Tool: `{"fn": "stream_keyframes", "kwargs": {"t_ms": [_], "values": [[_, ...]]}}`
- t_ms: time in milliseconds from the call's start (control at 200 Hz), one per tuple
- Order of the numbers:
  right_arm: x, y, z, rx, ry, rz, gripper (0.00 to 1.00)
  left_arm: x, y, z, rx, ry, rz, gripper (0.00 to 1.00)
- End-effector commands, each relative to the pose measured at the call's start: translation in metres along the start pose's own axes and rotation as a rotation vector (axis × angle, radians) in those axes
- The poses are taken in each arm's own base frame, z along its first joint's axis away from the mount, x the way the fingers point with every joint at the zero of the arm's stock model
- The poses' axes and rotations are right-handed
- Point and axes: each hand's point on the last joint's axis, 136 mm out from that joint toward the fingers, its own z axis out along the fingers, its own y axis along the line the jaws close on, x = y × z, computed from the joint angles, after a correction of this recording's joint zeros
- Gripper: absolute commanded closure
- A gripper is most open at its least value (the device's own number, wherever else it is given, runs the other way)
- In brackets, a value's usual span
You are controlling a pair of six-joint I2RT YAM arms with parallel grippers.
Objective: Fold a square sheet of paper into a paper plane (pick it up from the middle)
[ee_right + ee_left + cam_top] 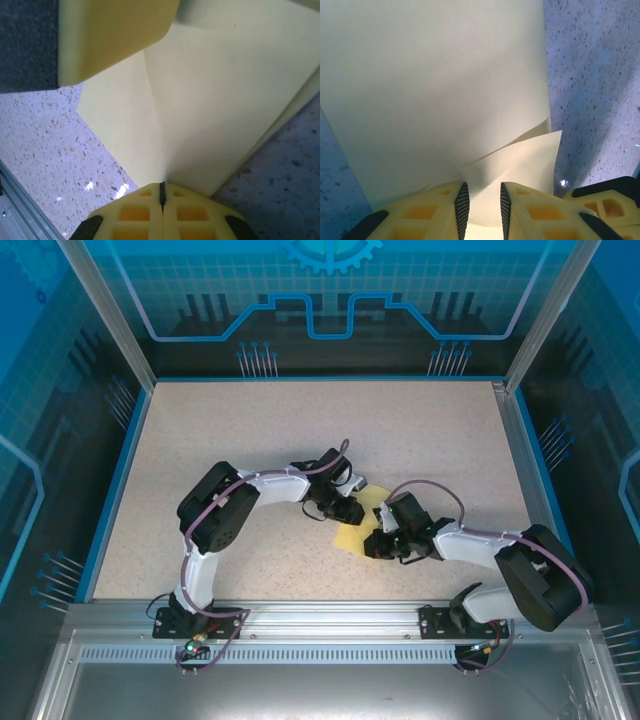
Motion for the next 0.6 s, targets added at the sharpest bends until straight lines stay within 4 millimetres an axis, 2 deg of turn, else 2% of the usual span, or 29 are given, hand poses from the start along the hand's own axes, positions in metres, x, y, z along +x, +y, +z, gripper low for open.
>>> {"fn": "stream_keyframes", "kwargs": {"t_ms": [0,250,595], "values": [[0.041,-0.020,0.001,0.067,0.126,0.058,0.96,0.045,0.039,0.023,-0.099,0.156,-0.072,0.70],[0.046,-0.025,0.001,0.087,0.138,0.062,0.96,0.042,0.023,0.020,-0.028,0.160,-0.072,0.69],[0.047,-0.030,-0.003,0.117,0.135,0.064,0.97,0.039,0.013,0.015,0.007,0.157,-0.071,0.69]]}}
